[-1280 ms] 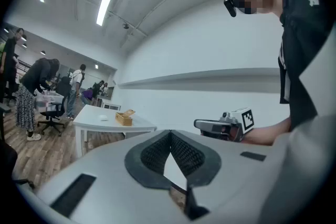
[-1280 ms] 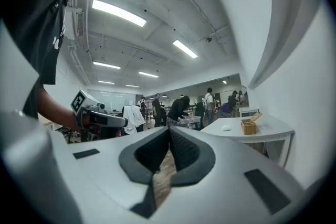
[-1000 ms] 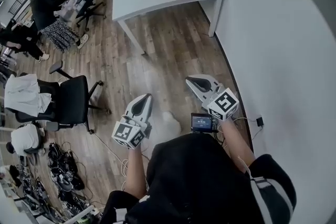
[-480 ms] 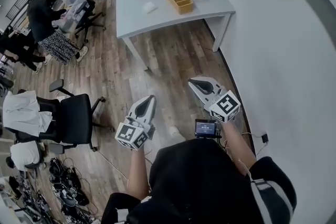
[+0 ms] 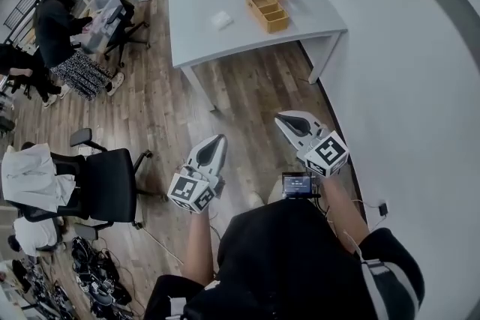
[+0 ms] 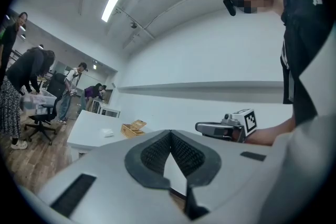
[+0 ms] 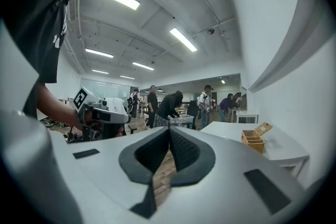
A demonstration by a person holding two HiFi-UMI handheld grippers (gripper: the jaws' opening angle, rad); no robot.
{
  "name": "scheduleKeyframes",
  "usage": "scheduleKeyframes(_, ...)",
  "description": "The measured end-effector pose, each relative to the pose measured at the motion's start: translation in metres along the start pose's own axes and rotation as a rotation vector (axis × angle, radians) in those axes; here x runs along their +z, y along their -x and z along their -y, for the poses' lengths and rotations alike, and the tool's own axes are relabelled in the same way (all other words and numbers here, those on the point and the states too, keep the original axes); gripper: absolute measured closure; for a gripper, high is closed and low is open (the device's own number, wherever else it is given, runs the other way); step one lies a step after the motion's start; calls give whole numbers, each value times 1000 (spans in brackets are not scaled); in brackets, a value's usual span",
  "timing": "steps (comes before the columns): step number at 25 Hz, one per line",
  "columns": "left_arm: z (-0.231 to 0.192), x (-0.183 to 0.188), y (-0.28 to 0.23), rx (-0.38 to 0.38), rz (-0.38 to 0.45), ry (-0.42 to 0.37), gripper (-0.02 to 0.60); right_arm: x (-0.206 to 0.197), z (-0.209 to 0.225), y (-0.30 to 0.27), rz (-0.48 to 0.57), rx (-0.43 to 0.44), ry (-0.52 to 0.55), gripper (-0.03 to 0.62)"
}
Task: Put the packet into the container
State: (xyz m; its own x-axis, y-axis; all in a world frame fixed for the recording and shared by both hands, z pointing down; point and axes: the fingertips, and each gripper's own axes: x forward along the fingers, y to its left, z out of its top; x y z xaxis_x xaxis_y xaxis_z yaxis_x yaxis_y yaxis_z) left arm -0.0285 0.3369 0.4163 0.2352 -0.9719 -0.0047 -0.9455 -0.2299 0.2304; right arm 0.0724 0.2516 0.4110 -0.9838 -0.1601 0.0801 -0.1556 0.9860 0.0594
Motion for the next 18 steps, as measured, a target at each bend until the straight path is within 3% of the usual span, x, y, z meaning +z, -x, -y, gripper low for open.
scheduleKeyframes(8,-62,-11,-70,-14,-32,35,574,-14,78,-54,8,-18,-15,571)
scheduleKeyframes(18,-125,14,-199,-11,-61,-9,574,-15,207,-120,42,2,-50,571)
